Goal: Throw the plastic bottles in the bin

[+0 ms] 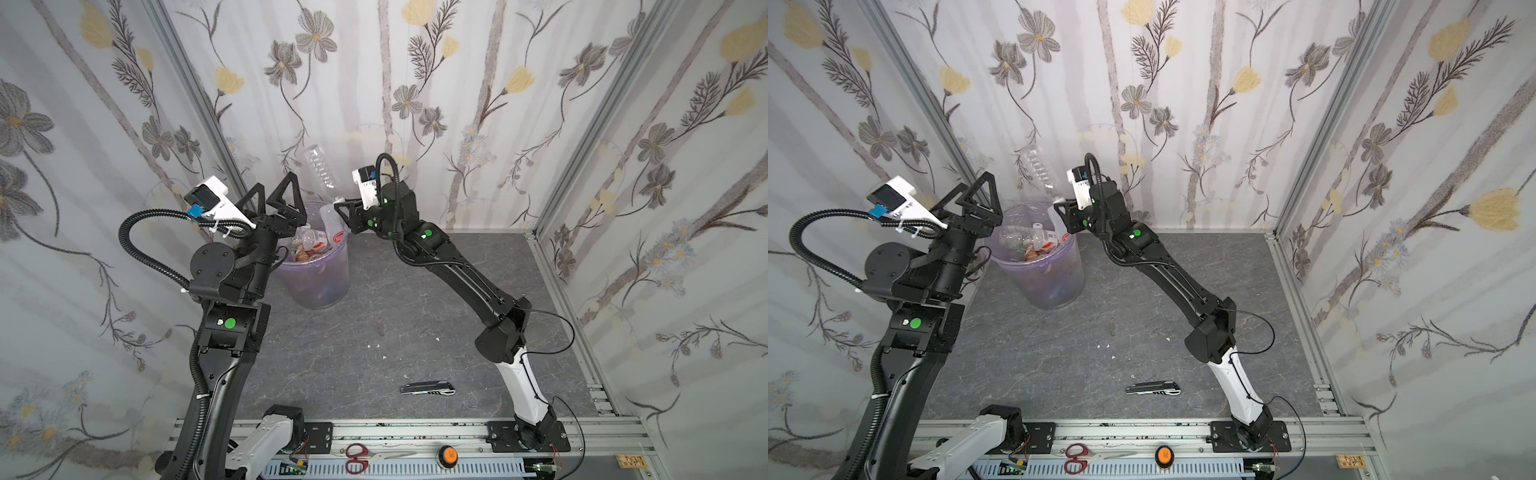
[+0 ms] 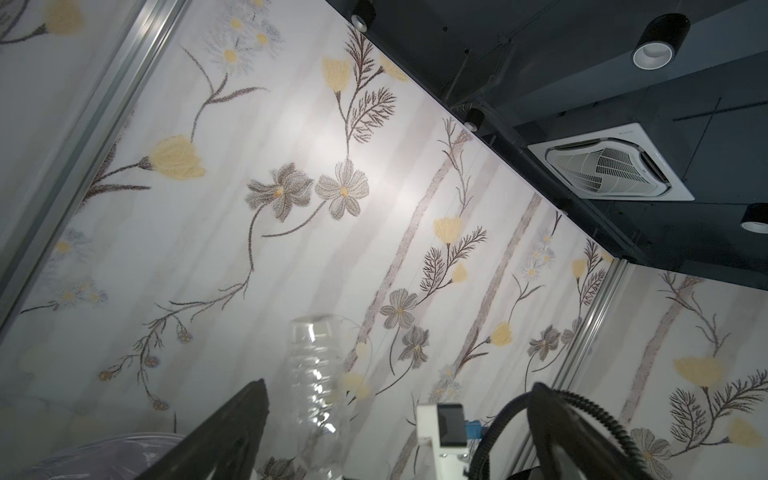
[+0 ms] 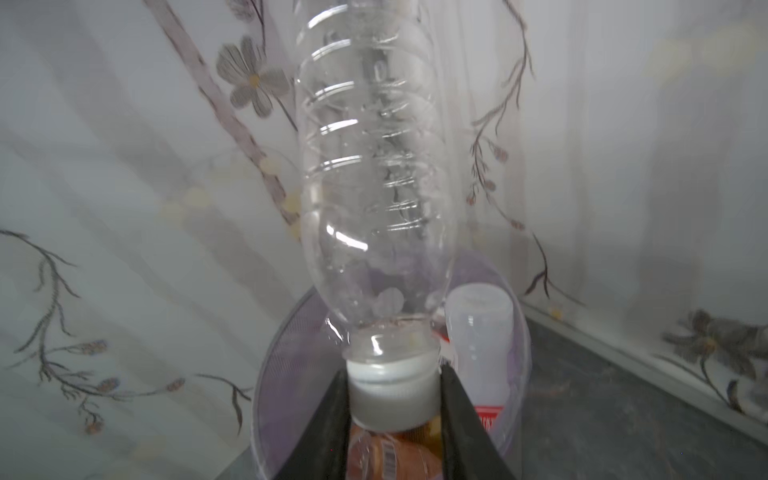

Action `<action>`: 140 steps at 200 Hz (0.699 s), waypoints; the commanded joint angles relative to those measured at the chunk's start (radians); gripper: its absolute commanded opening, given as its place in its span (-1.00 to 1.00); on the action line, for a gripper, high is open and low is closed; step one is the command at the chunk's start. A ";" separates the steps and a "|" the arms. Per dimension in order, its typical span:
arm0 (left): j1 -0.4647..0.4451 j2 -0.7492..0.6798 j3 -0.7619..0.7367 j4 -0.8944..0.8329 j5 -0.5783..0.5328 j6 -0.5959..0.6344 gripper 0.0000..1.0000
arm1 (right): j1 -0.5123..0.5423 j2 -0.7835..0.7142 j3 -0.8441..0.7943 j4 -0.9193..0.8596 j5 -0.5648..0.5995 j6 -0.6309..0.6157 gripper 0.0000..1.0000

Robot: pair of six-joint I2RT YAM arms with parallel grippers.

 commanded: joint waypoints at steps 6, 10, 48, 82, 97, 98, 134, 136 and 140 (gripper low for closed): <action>0.003 -0.001 -0.004 0.007 0.004 -0.014 1.00 | 0.004 -0.083 0.009 -0.028 -0.018 -0.064 0.96; 0.004 0.000 -0.004 0.006 0.006 -0.018 1.00 | 0.003 -0.103 0.006 -0.019 -0.005 -0.074 0.99; 0.004 0.000 -0.041 0.002 0.028 -0.041 1.00 | -0.025 -0.260 -0.075 -0.010 0.100 -0.119 0.99; 0.004 -0.009 -0.086 -0.030 0.019 -0.021 1.00 | -0.091 -0.436 -0.359 -0.006 0.189 -0.117 0.99; 0.004 -0.021 -0.138 -0.039 -0.003 -0.002 1.00 | -0.127 -0.560 -0.566 0.057 0.238 -0.118 0.99; 0.005 -0.021 -0.141 -0.040 -0.008 -0.001 1.00 | -0.130 -0.568 -0.578 0.062 0.241 -0.117 0.99; 0.005 -0.052 -0.291 -0.034 -0.129 0.029 1.00 | -0.257 -0.910 -1.086 0.296 0.395 -0.100 0.99; 0.006 -0.054 -0.301 -0.032 -0.133 0.031 1.00 | -0.264 -0.929 -1.107 0.306 0.407 -0.098 0.99; 0.005 -0.059 -0.319 -0.029 -0.143 0.032 1.00 | -0.280 -0.960 -1.151 0.324 0.432 -0.098 0.99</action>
